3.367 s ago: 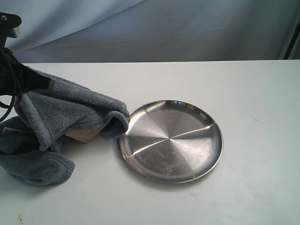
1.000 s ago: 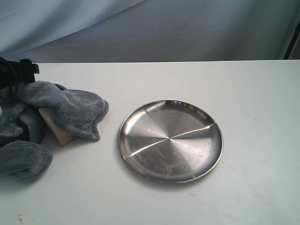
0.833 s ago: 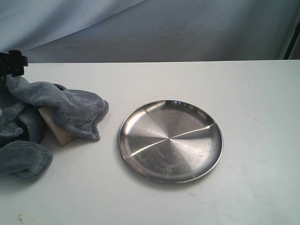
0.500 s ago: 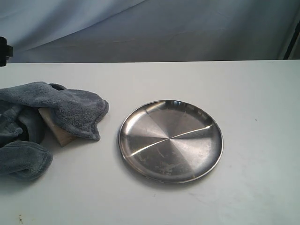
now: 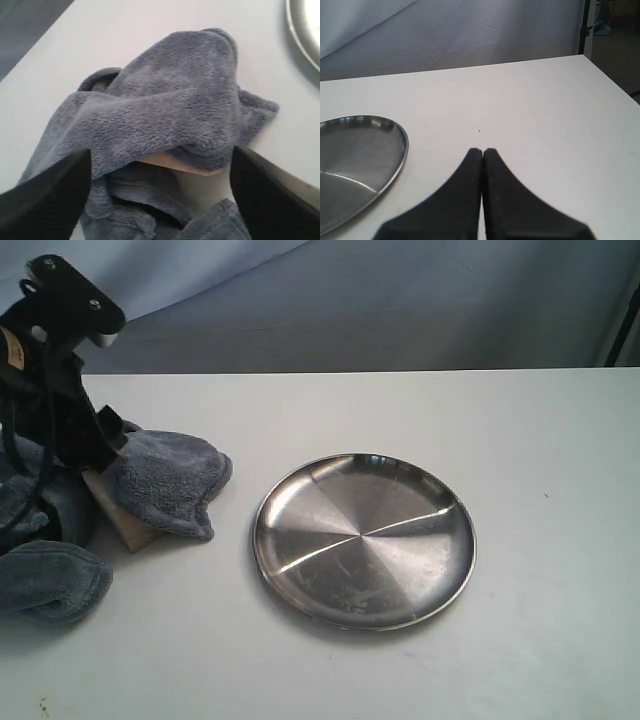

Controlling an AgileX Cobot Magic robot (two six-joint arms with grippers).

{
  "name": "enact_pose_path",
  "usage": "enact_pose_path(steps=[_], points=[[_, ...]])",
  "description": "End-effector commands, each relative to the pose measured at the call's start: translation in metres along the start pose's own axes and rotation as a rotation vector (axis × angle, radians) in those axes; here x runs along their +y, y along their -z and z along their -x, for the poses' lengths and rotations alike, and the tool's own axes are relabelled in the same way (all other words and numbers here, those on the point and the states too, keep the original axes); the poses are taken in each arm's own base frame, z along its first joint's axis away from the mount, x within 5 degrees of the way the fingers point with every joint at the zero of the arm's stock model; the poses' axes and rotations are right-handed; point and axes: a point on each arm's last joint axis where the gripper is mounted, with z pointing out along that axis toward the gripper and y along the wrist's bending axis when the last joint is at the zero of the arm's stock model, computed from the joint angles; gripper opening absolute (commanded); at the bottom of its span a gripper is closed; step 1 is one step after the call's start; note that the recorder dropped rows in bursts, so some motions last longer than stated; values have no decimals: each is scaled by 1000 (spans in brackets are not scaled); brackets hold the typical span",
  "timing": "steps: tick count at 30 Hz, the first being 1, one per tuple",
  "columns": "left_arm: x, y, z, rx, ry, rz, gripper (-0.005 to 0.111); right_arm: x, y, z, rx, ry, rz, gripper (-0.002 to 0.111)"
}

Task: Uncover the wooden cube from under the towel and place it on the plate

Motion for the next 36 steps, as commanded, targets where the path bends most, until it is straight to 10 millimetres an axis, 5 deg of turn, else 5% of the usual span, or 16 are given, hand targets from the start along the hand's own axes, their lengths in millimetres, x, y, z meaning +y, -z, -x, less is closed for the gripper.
enact_pose_path(steps=[1, 15, 19, 27, 36], points=[[-11, -2, 3, 30, 83, -29, 80, 0, 0, -2, 8, -9, 1, 3], [-32, -72, -4, 193, 248, -79, 80, 0, 0, -2, 8, -9, 1, 3], [-33, -77, -4, 193, 248, -83, 79, 0, 0, -2, 8, -9, 1, 3], [-36, -87, -3, 184, 309, -84, 56, 0, 0, -2, 8, -9, 1, 3], [-40, -98, -7, 217, 303, -91, 45, 0, 0, -2, 8, -9, 1, 3]])
